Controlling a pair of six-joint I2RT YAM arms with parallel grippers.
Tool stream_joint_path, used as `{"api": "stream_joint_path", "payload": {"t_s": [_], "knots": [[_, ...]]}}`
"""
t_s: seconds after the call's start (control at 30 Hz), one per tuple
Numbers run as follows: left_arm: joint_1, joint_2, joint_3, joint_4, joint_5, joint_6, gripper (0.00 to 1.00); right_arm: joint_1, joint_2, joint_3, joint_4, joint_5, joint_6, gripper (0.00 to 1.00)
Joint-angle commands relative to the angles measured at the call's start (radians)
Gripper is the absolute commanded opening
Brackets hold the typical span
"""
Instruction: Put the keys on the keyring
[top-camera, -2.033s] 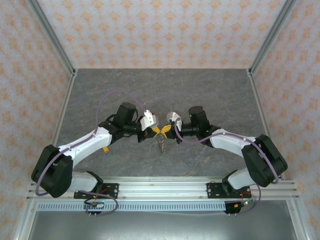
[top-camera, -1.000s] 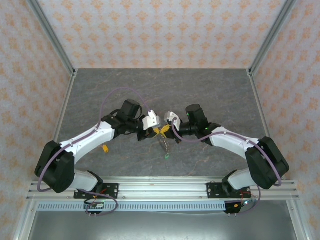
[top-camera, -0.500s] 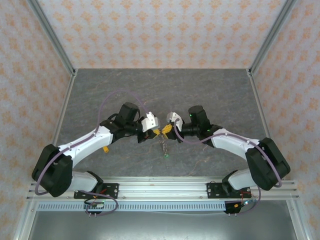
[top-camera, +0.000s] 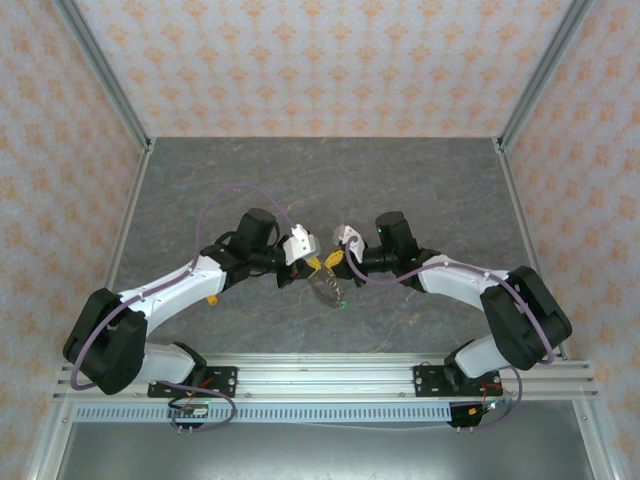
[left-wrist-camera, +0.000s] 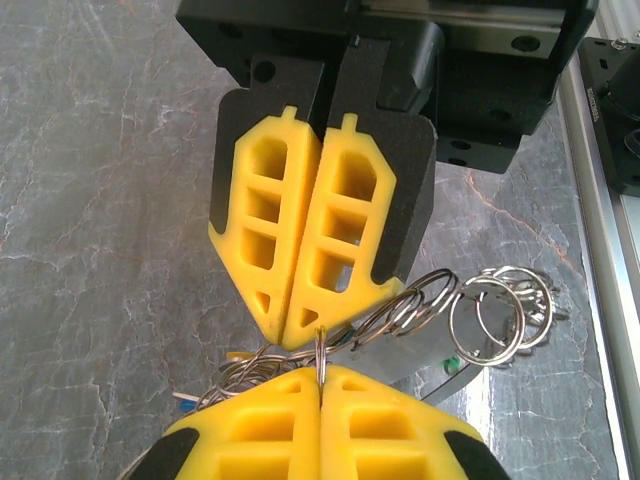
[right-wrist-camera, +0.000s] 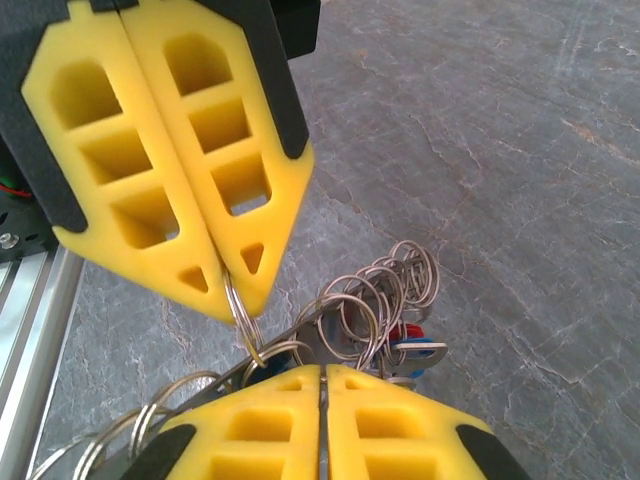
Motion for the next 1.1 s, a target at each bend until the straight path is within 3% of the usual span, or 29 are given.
{"api": "stream_joint_path", "payload": {"t_s": [0.0, 0.27, 0.4, 0.63, 0.8, 1.0, 1.07], "knots": [[0.003, -0.024, 0.009, 0.058, -0.003, -0.003, 0.00, -0.006, -0.039, -0.021, -0.011, 0.020, -0.024, 0.13], [-0.001, 0.026, 0.121, -0.246, -0.094, 0.155, 0.00, -0.006, -0.150, -0.016, -0.029, 0.215, 0.079, 0.26], [-0.030, 0.085, 0.194, -0.355, -0.118, 0.212, 0.00, -0.007, -0.203, -0.036, -0.014, 0.407, 0.222, 0.25], [-0.115, 0.228, 0.320, -0.421, -0.157, 0.230, 0.00, -0.009, -0.320, -0.096, -0.039, 0.677, 0.476, 0.24], [-0.185, 0.334, 0.400, -0.438, -0.188, 0.218, 0.00, -0.016, -0.380, -0.100, -0.200, 0.929, 0.701, 0.23], [-0.259, 0.453, 0.477, -0.447, -0.220, 0.192, 0.00, -0.025, -0.438, -0.144, -0.297, 1.008, 0.872, 0.23], [-0.271, 0.475, 0.477, -0.424, -0.234, 0.167, 0.04, -0.026, -0.439, -0.148, -0.331, 1.000, 0.903, 0.23]]}}
